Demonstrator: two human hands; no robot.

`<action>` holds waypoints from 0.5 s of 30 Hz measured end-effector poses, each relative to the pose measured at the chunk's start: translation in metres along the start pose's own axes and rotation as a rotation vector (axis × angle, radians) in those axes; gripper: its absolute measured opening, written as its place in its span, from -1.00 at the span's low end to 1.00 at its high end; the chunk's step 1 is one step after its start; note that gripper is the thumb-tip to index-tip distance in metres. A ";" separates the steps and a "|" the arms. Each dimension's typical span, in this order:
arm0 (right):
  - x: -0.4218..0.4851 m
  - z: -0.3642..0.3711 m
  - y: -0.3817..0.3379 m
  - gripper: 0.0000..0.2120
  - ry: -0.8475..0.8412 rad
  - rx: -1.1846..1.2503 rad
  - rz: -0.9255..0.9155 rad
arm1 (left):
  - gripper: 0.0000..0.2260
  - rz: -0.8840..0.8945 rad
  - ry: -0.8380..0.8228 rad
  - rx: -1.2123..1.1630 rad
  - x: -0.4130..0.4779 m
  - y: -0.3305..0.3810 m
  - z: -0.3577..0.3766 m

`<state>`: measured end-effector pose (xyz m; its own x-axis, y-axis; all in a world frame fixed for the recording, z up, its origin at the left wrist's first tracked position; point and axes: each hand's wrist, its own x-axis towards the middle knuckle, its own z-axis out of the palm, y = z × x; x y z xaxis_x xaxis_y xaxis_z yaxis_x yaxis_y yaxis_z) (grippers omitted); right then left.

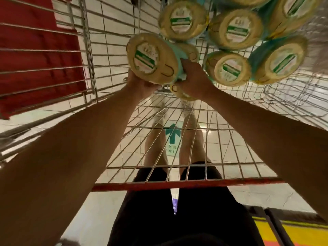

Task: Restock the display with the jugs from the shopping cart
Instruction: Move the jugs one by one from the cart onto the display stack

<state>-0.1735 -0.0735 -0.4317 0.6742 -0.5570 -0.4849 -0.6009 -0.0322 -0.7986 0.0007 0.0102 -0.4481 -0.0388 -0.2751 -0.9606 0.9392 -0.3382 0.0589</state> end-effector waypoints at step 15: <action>-0.162 -0.123 -0.169 -0.52 0.220 0.391 -0.126 | -0.43 -0.040 -0.423 0.286 -0.225 0.009 0.078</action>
<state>-0.2338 -0.0805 -0.1743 0.5989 -0.7330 -0.3225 -0.2849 0.1814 -0.9412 -0.0091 -0.0009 -0.2107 -0.2630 -0.5773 -0.7730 0.8057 -0.5721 0.1532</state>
